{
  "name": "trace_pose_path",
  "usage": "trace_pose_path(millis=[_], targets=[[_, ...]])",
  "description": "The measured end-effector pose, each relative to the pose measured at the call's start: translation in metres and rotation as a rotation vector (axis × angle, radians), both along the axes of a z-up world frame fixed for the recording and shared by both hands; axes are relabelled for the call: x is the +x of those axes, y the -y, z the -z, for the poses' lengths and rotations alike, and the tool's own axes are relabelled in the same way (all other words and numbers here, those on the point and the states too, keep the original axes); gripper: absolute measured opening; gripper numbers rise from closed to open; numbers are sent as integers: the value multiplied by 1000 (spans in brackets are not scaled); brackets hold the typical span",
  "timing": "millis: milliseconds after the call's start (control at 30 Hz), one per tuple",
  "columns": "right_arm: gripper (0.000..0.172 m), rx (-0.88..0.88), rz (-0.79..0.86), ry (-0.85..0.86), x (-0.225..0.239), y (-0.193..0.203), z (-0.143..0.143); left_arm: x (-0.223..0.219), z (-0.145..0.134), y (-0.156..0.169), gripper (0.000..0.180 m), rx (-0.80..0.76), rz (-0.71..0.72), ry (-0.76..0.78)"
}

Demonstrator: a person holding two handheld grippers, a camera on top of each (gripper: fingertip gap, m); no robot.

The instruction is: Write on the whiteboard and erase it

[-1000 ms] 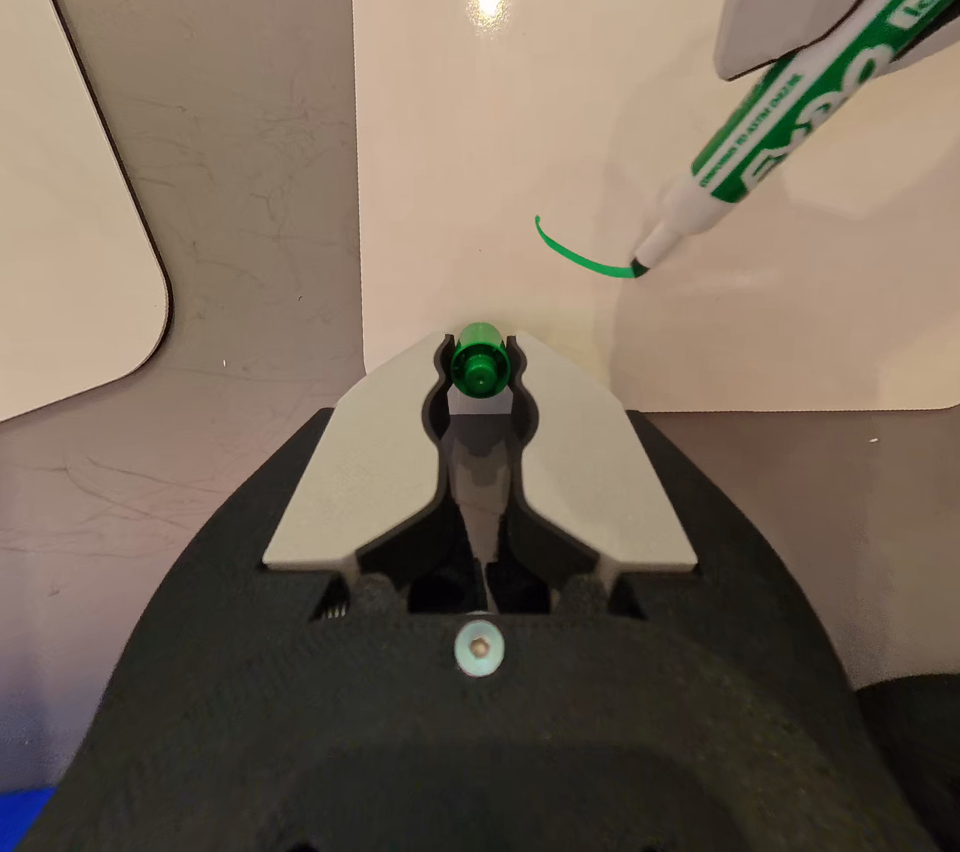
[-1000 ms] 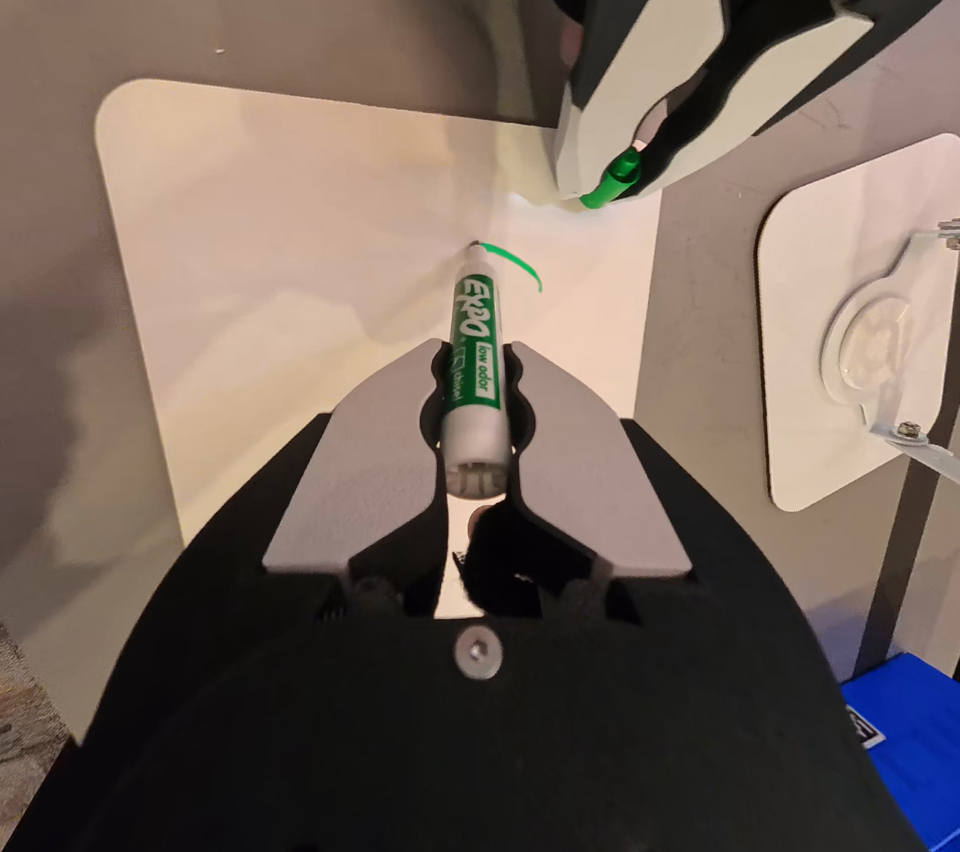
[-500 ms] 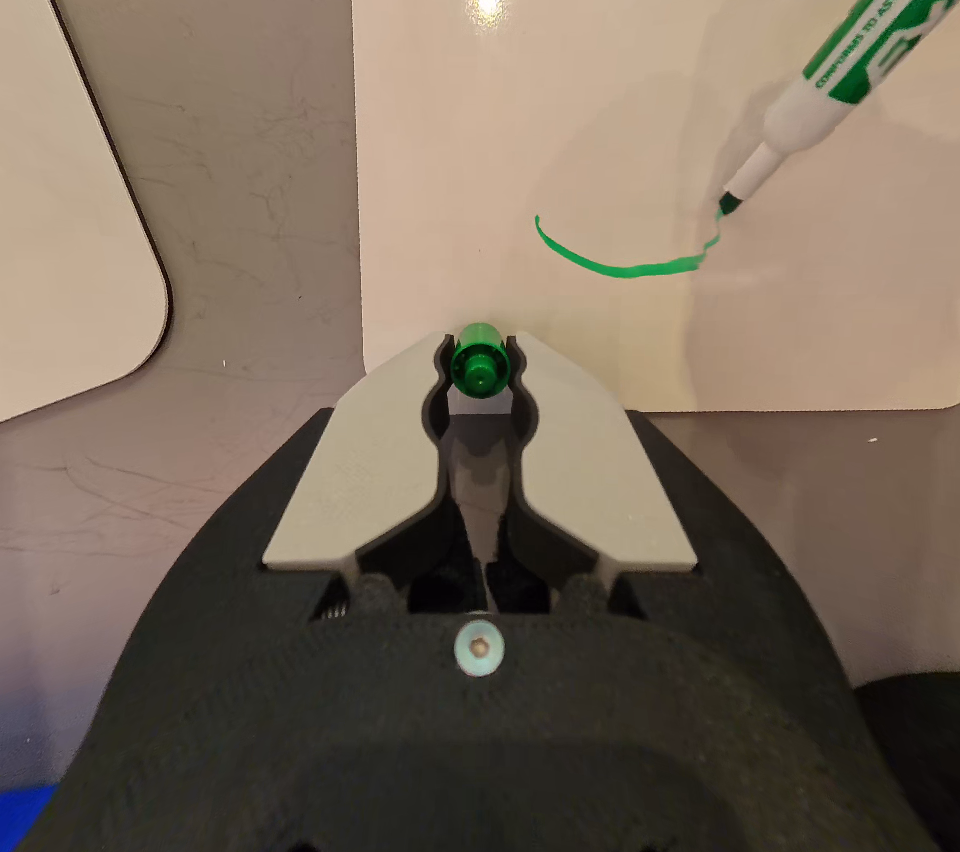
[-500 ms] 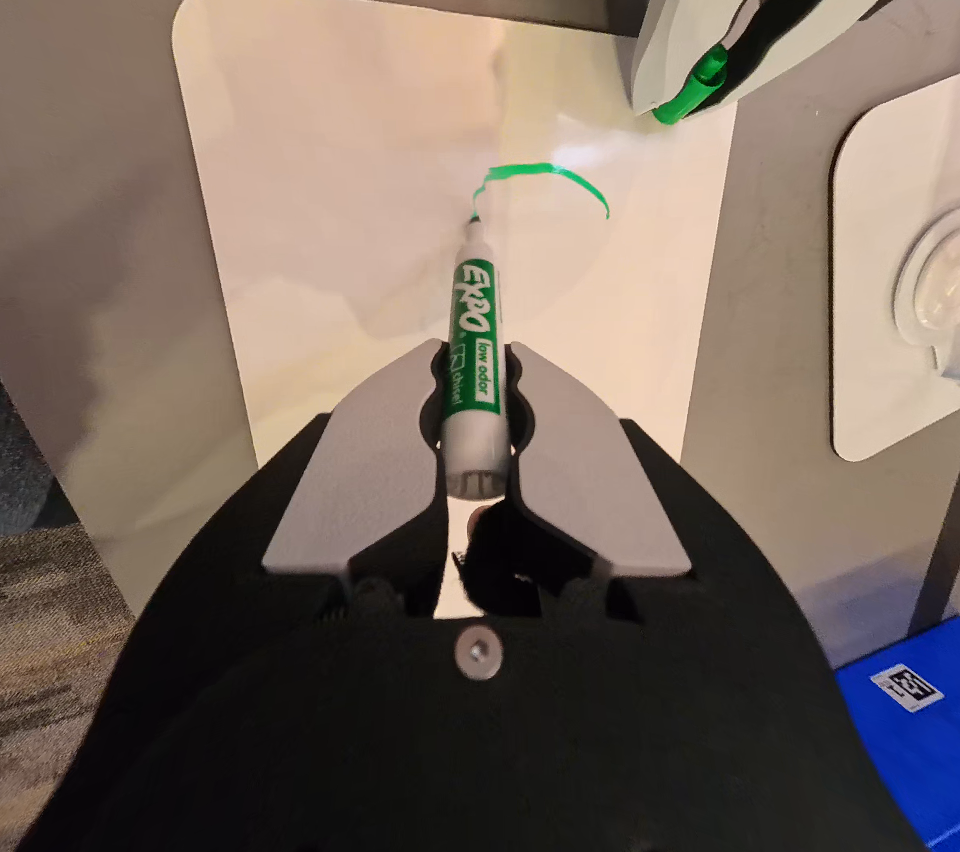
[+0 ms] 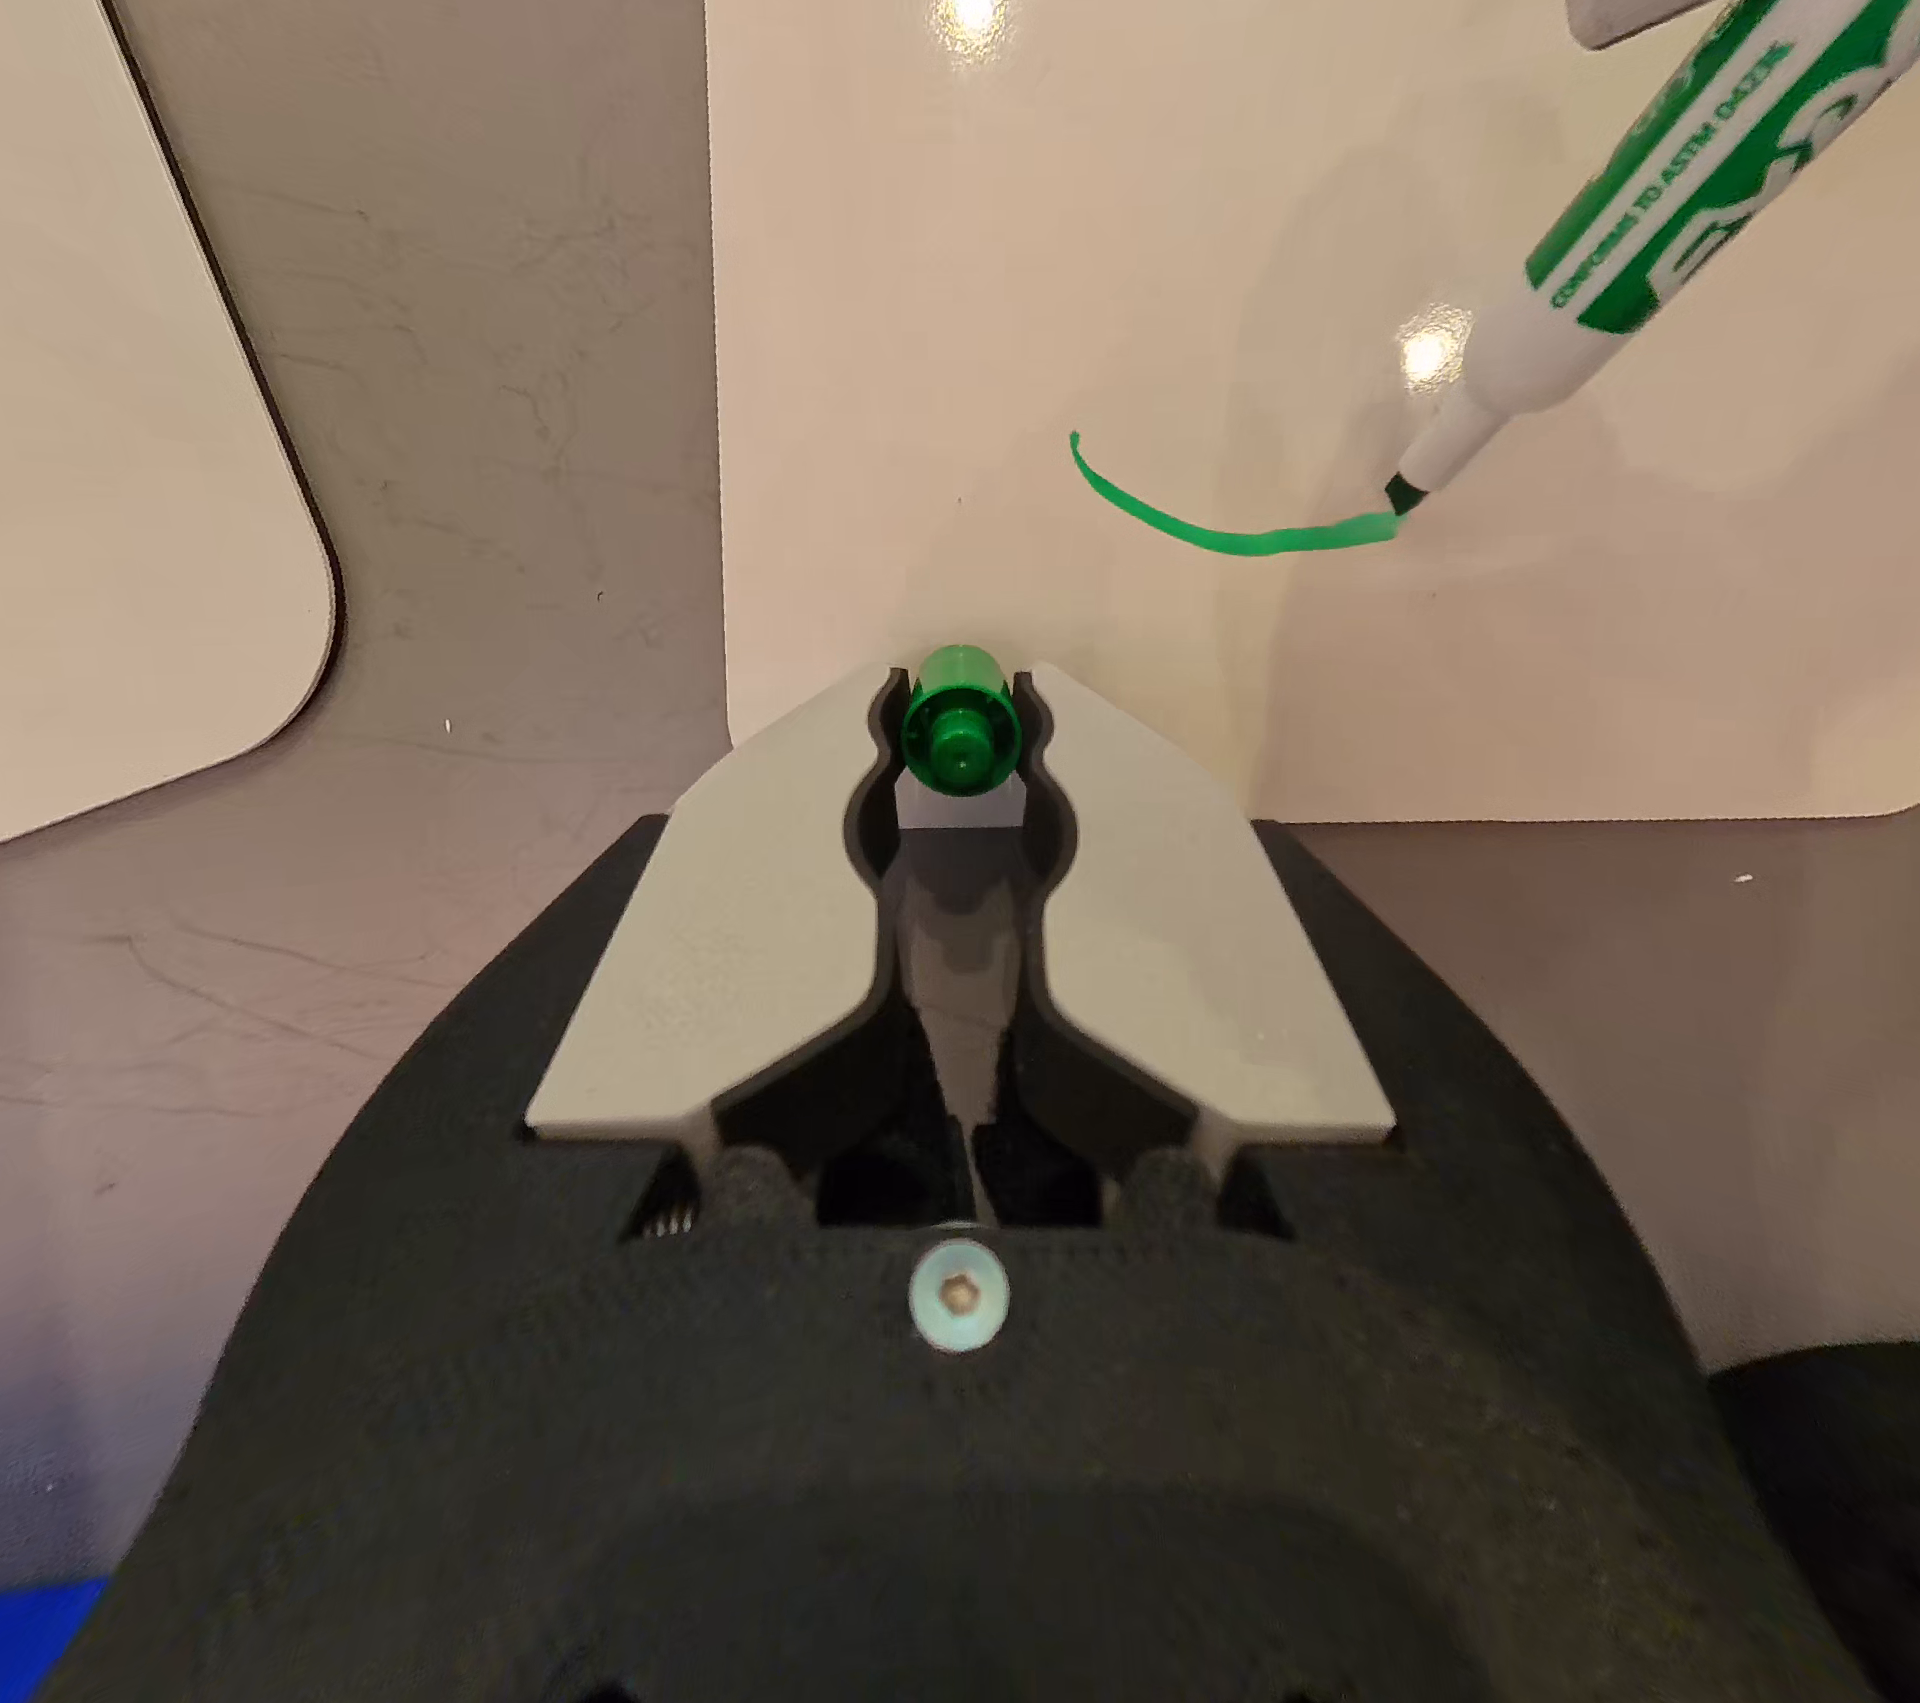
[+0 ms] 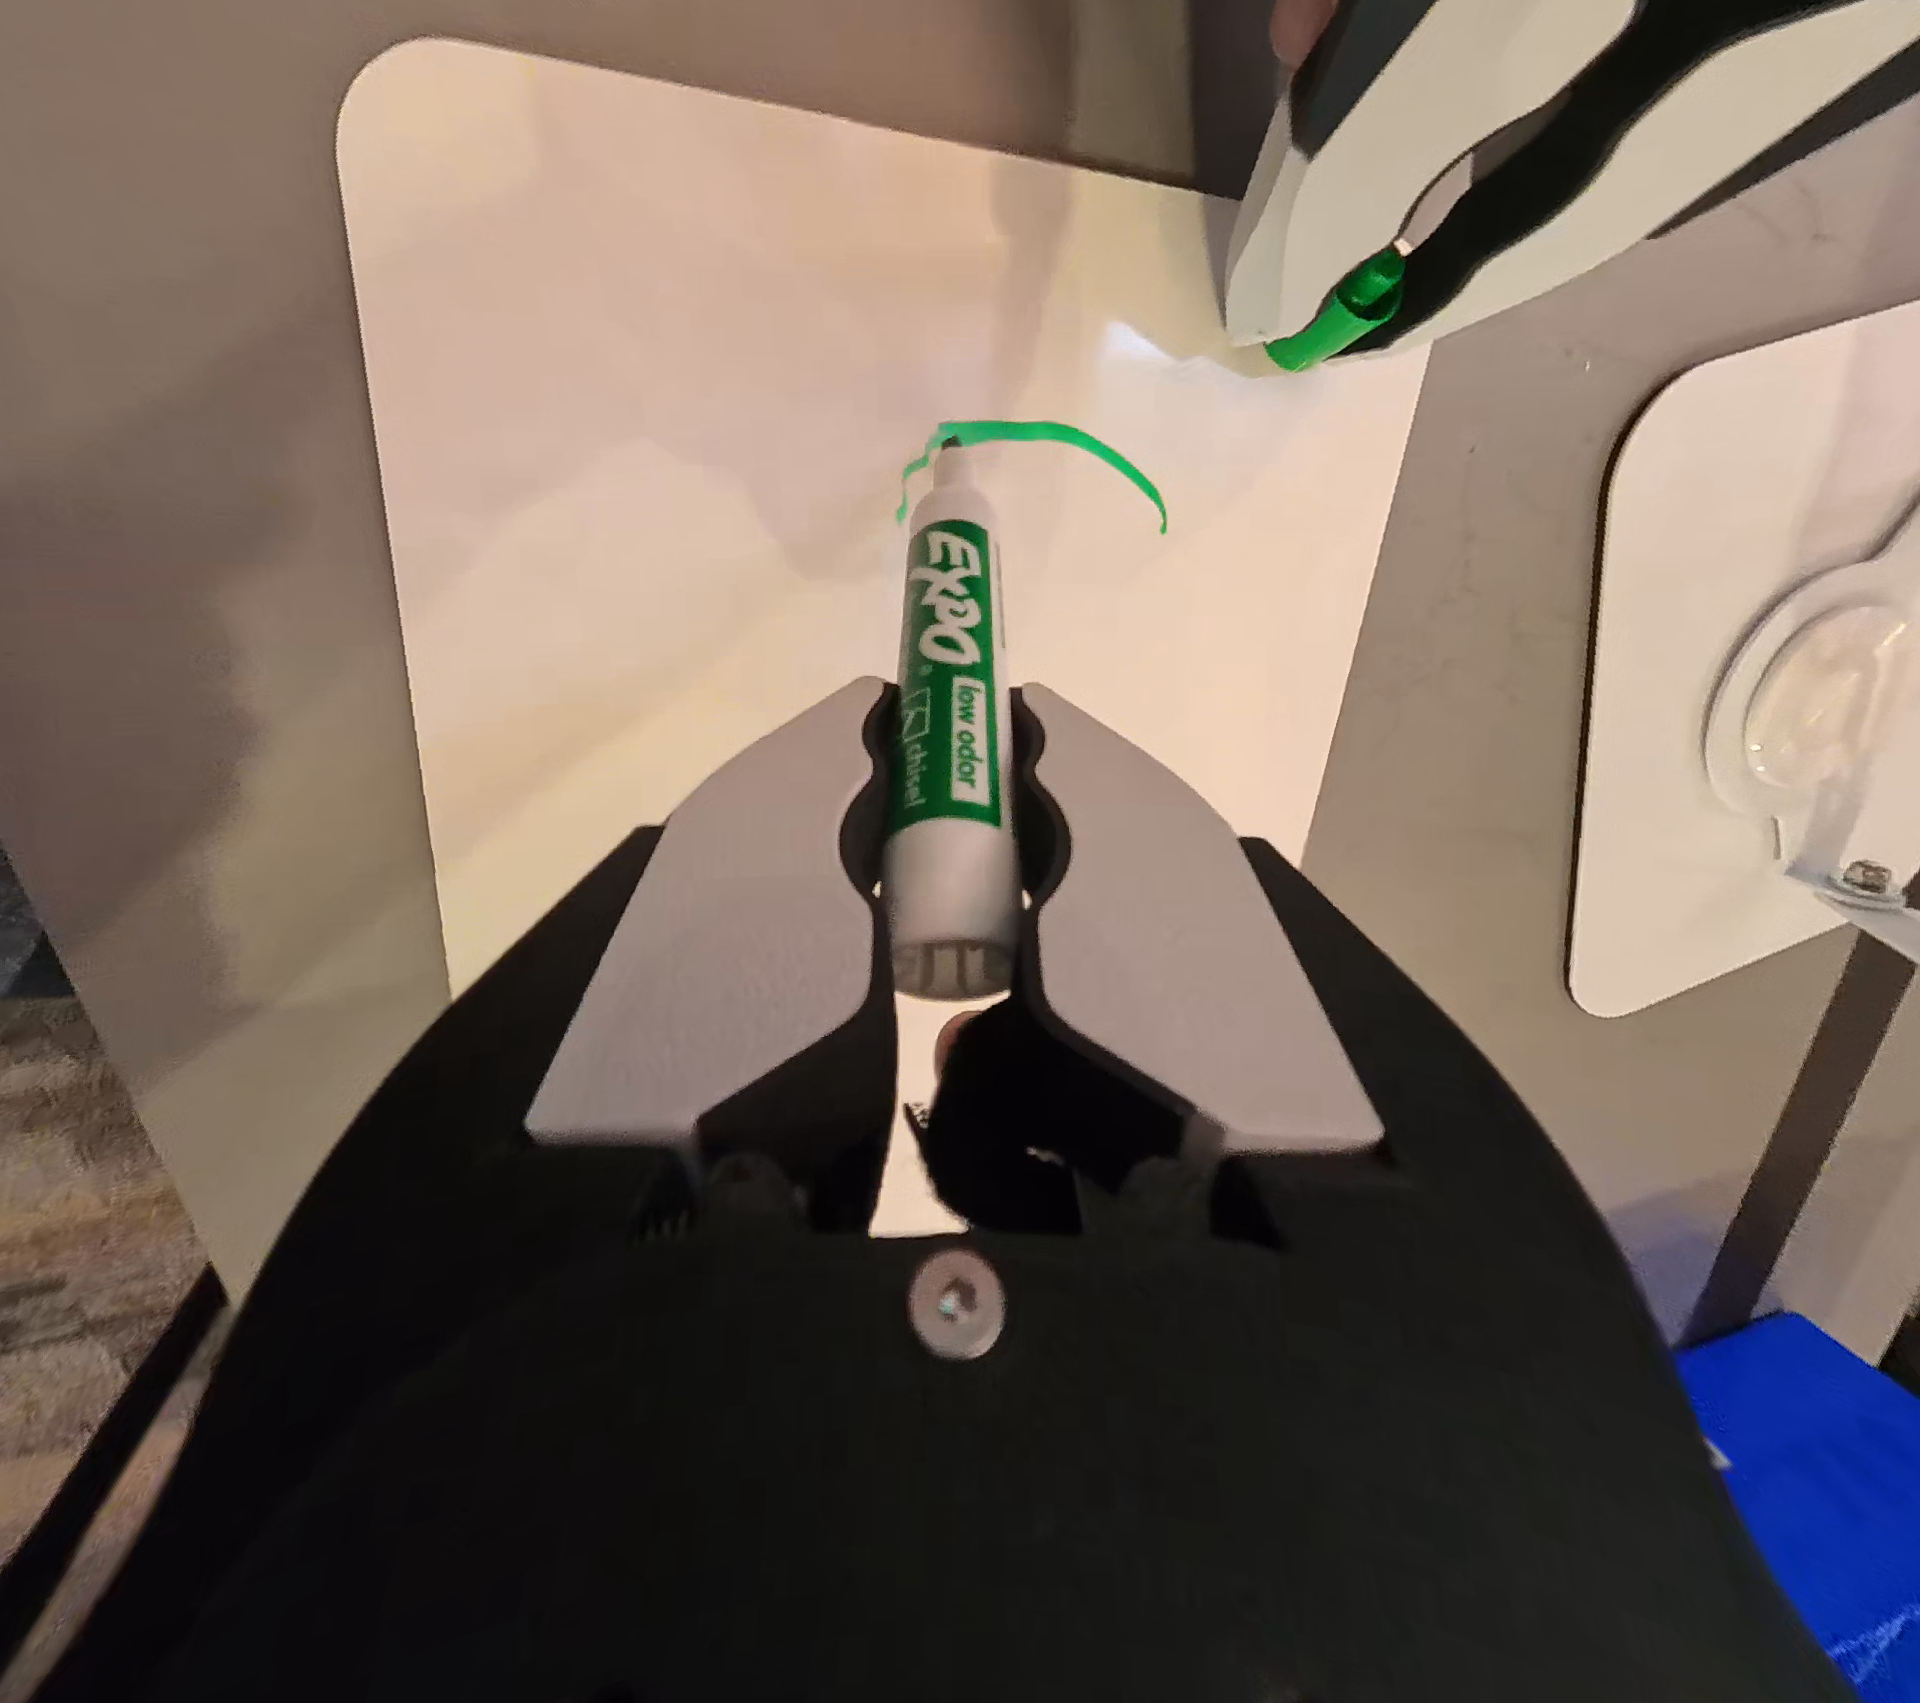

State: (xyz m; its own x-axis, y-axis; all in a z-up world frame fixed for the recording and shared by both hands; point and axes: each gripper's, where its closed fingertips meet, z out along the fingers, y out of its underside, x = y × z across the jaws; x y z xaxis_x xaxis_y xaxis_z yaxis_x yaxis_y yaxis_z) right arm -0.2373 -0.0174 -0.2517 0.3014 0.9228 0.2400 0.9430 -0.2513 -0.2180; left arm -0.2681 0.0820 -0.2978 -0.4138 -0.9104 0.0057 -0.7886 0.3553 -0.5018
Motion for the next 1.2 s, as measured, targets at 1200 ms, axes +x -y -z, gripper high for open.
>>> trace_pose_path(millis=[1200], targets=[[20, -85, -26, 230, 38, 17, 1, 0, 0, 0, 19, 2, 1, -1]])
